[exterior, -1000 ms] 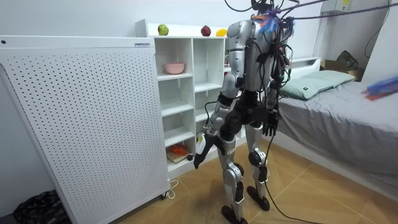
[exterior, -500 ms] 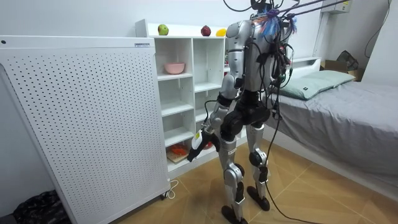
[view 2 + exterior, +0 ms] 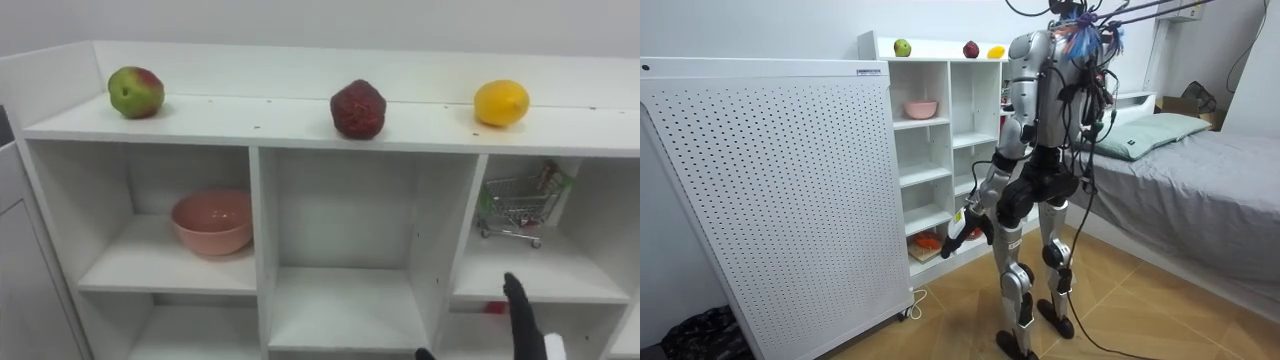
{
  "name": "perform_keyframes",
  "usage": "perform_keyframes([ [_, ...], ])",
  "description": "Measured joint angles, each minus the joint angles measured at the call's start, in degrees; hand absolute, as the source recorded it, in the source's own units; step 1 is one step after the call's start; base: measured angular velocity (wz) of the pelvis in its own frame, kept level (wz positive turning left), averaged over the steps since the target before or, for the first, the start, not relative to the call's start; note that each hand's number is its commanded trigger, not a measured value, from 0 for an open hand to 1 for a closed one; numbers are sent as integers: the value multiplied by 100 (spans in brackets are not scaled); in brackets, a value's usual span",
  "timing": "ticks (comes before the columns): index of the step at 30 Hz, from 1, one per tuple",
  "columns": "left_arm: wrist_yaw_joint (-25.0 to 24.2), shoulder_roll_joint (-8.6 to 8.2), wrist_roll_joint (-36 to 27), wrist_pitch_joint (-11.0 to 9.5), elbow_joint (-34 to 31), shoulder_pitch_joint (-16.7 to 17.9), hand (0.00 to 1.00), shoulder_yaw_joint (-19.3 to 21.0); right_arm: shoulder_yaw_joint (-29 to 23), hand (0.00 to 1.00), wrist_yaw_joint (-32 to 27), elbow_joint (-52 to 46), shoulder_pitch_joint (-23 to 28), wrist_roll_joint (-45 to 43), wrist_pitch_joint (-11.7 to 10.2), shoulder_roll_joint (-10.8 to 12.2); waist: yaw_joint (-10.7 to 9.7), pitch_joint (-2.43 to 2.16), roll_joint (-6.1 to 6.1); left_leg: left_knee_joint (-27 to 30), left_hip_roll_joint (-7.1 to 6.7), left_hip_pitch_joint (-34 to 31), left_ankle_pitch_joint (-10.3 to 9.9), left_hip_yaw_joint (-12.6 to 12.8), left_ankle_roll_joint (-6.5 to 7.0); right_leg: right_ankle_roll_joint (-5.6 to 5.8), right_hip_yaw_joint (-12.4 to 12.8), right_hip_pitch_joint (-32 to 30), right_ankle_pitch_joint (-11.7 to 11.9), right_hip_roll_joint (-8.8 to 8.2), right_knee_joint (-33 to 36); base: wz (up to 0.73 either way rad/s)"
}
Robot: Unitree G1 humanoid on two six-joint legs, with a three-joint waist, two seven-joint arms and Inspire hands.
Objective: Arrange fruit in the closet
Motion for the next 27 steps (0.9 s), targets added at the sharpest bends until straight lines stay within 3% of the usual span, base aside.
perform_keyframes([
  [4, 4, -1, -7, -114, 4, 27, 0, -42, 113, 0, -316, -523, -16, -30, -172, -13, 27, -12, 31, -1, 3, -35, 28, -1, -6, -7, 7, -64, 4, 3, 47, 0],
  [7, 5, 4, -6, -230, 12, 26, 0, -127, 211, 0, -448, -775, -31, -42, -420, -14, 27, -13, 29, 6, 3, -62, 34, 3, -6, -7, 17, -96, 3, 3, 67, 0],
  [10, 11, 0, -2, -265, 23, 25, 0, -174, 250, 0, -599, -957, -88, -46, -443, -24, 44, -23, -28, 6, 2, -104, 35, 23, -5, -8, 50, -158, 4, 4, 84, -4],
  [11, 10, -1, -1, -265, 30, 26, 0, -191, 295, 0, -629, -1049, -88, -46, -443, -42, 52, -6, -15, 6, 3, -107, 35, 38, -4, -8, 62, -167, 4, 5, 86, -8],
  [17, 5, 21, 2, -265, 33, 18, 0, -232, 474, 0, -629, -1405, -331, -286, -504, -252, 61, 2, -50, -4, 3, -111, 36, 64, -3, -7, 93, -188, 4, 7, 88, -3],
  [23, -51, 97, 1, -265, 13, -12, 0, -293, 615, 0, -643, -1413, -450, -457, -536, -497, 134, -10, -162, 22, 2, -138, 38, 7, -4, -7, 31, -192, 4, 5, 75, 4],
  [27, -112, 100, 2, -261, 7, -82, 0, -288, 605, 0, -615, -1338, -819, -460, -536, -511, 183, 18, -186, 55, -3, -136, 38, 8, -2, -7, 26, -172, 4, -4, 74, 0],
])
